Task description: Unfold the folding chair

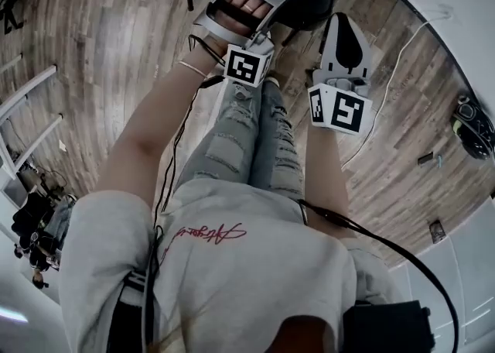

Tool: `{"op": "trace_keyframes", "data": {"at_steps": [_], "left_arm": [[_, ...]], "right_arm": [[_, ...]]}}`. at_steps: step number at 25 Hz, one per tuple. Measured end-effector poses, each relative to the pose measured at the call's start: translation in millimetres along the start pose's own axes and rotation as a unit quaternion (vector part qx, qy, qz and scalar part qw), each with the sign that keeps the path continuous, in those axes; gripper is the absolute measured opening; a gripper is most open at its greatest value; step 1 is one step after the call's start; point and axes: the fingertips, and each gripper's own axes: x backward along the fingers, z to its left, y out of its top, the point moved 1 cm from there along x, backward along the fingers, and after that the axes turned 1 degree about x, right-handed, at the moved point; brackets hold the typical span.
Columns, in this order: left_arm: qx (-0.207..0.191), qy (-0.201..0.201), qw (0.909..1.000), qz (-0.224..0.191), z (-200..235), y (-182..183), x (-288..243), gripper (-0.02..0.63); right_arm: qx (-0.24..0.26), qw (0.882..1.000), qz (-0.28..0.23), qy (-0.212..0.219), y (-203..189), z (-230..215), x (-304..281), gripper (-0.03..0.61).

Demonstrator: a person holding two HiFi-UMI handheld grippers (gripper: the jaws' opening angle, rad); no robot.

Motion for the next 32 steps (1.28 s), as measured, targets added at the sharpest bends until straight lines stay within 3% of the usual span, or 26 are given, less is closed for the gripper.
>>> {"op": "trace_keyframes", "data": {"at_steps": [8, 11, 16, 21, 26, 32], "left_arm": [[-0.014, 0.058, 0.9982, -0.007, -64.4, -1.3, 48.2, 0.183], [-0.037, 0.078, 0.9963, 0.001, -87.6, -1.4, 65.9, 0.195], [-0.049, 0.124, 0.9911, 0.011, -109.8, -5.1, 77.4, 0.201], [-0.041, 0.153, 0.9874, -0.009, -126.3, -1.3, 91.8, 0.202], [-0.047, 0.173, 0.9836, -0.025, -149.2, 6.3, 108.3, 0.202], [-0.045, 0.174, 0.9836, -0.009, -185.8, 4.9, 129.1, 0.224]], "right_arm": [[0.013, 0.999, 0.026, 0.043, -74.4, 73.3, 48.3, 0.028], [0.014, 0.998, 0.041, 0.035, -110.9, 91.3, 75.2, 0.028], [0.041, 0.999, 0.022, 0.008, -159.1, 116.8, 100.2, 0.028], [0.071, 0.997, 0.002, -0.011, -186.6, 139.0, 113.7, 0.028], [0.059, 0.997, -0.015, -0.037, -205.4, 126.3, 130.2, 0.028], [0.062, 0.998, -0.022, -0.02, -222.0, 141.7, 147.4, 0.028]]}}
